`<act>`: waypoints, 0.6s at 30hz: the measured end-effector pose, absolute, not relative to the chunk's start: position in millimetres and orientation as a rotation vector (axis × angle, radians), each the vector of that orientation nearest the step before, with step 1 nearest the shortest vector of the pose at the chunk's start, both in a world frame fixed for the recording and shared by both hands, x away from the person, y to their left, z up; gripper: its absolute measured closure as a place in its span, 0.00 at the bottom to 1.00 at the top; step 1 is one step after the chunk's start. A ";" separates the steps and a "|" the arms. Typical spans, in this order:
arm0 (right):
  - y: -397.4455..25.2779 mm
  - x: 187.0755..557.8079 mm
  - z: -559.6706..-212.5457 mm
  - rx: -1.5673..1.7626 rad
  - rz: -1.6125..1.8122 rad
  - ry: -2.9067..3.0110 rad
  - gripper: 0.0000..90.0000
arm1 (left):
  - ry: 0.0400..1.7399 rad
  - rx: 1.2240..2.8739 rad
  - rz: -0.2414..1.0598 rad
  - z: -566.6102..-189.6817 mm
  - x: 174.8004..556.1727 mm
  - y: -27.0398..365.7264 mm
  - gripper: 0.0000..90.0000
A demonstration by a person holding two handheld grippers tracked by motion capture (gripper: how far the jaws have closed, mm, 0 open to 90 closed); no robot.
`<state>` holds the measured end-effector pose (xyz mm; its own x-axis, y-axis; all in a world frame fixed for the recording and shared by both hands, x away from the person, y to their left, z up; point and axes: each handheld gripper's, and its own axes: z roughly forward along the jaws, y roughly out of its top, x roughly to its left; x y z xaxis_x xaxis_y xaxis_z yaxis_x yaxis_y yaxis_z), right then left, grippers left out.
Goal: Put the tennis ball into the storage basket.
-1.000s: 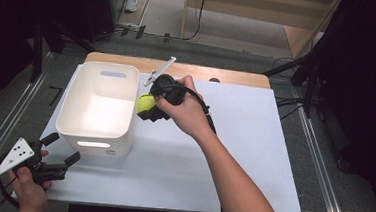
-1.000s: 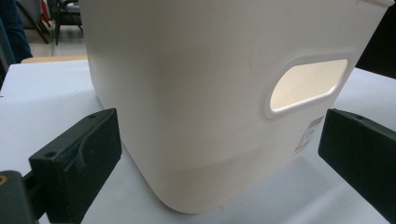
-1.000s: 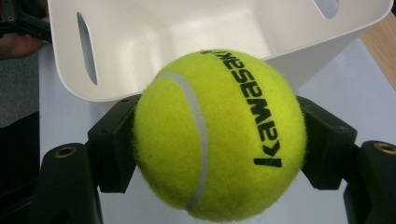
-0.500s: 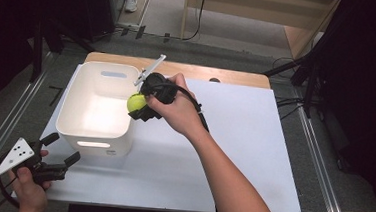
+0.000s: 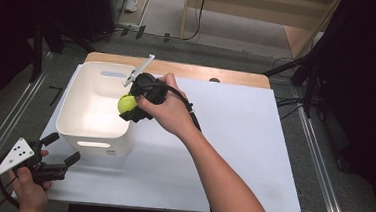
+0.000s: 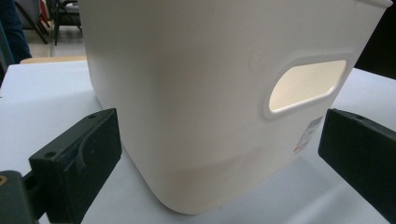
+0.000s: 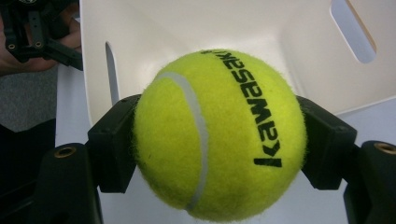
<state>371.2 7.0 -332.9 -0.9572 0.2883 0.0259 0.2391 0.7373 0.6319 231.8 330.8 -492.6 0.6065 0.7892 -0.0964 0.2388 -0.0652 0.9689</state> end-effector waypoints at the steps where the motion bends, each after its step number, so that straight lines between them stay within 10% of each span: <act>1: 8.3 371.1 -333.1 0.431 1.029 2.863 0.27 | 0.875 1.615 0.563 -492.6 231.7 330.8 0.00; 18: 25.1 368.8 -336.0 0.394 1.032 2.879 0.27 | 0.874 1.614 0.562 -492.6 231.9 330.8 0.00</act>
<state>368.8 25.1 -336.0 -0.9658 0.2574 0.0314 0.2188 0.7437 0.6318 231.9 330.8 -492.6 0.6070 0.7887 -0.0978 0.2386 -0.0635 0.9690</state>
